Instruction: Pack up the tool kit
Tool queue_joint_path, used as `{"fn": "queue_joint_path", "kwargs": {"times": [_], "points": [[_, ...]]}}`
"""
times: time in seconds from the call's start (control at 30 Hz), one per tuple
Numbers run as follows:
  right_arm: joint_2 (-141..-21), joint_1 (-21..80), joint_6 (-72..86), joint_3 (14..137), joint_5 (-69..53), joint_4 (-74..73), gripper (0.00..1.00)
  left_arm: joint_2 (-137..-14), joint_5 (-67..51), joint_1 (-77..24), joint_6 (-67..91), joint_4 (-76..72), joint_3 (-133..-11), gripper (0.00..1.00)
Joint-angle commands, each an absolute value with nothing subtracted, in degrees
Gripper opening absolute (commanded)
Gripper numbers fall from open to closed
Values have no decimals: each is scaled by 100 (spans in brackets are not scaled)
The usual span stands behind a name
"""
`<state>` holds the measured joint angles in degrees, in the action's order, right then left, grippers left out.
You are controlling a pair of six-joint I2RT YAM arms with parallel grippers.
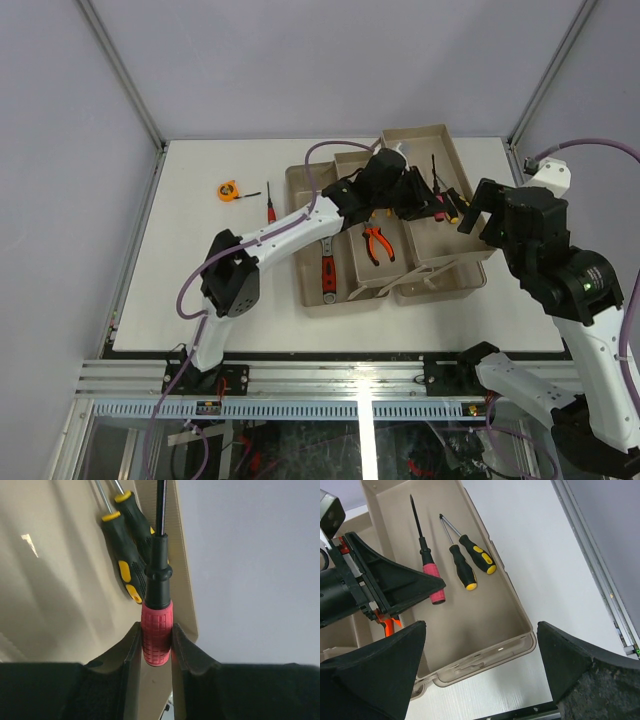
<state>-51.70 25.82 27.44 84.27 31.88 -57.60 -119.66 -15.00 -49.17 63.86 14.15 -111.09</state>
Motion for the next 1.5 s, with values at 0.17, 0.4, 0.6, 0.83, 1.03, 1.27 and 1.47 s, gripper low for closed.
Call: {"fn": "queue_joint_path", "kwargs": {"times": [0.17, 0.4, 0.6, 0.83, 1.03, 1.27, 1.47], "points": [[-5076, 2568, 2693, 8488, 3271, -5693, 99, -11916, -1016, -4929, 6362, 1428, -11113, 45], [-5027, 2571, 2732, 8447, 3272, -5712, 100, -11861, -1002, -4939, 6252, 1458, -11180, 46], [-4924, 2575, 2840, 8198, 3220, -5642, 99, -11306, -1091, -4206, 5111, 1336, -11944, 53], [-4975, 2572, 2815, 7915, 3080, -5368, 99, -11030, -1731, -1184, 3494, 2322, -12373, 61], [-5427, 2570, 2806, 7876, 2754, -4921, 99, -11526, -1447, 96, 2576, 3702, -11316, 58], [-5644, 2567, 3092, 7894, 2349, -4866, 99, -11892, -1194, -158, 2395, 4062, -10687, 62], [-5374, 2572, 3251, 7650, 2434, -4925, 100, -12451, -903, -374, 2580, 4612, -10806, 63]]}}
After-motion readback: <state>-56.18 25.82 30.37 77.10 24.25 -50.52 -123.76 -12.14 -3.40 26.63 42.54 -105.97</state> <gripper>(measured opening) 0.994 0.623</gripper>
